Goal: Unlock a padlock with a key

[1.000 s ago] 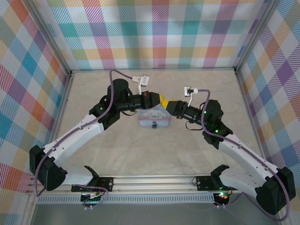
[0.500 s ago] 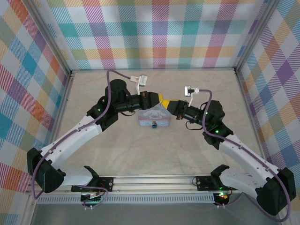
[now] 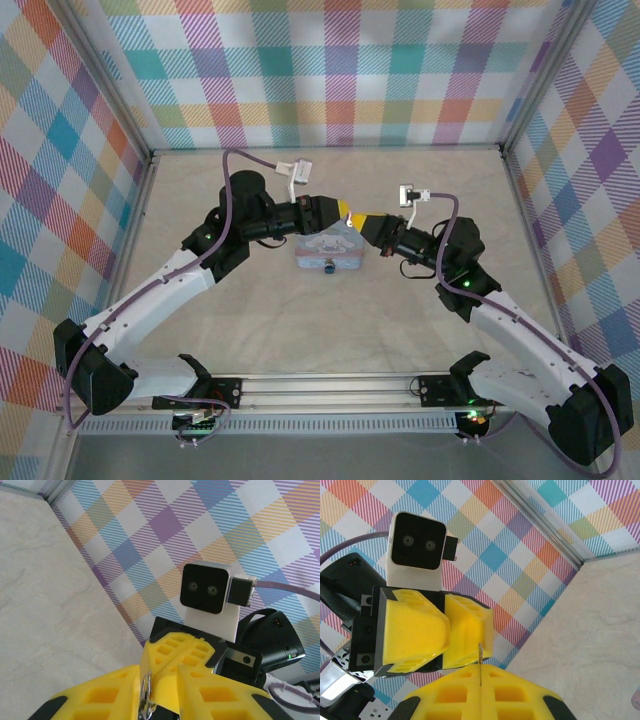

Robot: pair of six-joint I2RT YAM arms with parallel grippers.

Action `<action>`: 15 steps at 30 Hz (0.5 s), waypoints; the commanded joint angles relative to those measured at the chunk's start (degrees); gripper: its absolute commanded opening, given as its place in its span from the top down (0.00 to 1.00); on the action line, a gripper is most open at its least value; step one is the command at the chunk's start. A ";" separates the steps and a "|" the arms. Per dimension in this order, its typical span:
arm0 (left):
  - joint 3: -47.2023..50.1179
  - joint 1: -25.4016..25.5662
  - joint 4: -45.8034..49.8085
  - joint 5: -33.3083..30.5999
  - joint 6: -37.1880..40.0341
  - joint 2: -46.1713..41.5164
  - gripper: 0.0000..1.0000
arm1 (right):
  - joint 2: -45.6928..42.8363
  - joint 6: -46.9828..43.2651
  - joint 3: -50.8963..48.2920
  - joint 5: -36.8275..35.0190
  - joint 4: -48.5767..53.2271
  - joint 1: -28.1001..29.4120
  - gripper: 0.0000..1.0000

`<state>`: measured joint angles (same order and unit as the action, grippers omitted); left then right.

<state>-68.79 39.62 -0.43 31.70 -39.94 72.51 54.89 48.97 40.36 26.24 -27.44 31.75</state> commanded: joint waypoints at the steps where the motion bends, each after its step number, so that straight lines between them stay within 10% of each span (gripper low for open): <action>1: 0.18 -0.25 -3.33 2.46 -0.77 -0.58 0.78 | -1.10 0.69 -0.46 0.87 -2.72 -0.52 1.00; 15: -0.73 -0.16 -3.73 3.99 -1.64 2.07 0.82 | -1.88 1.43 -1.11 2.64 -4.69 -0.55 1.00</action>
<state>-68.82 39.62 -2.11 34.04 -41.17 74.08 54.52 50.00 39.79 27.77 -28.91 31.44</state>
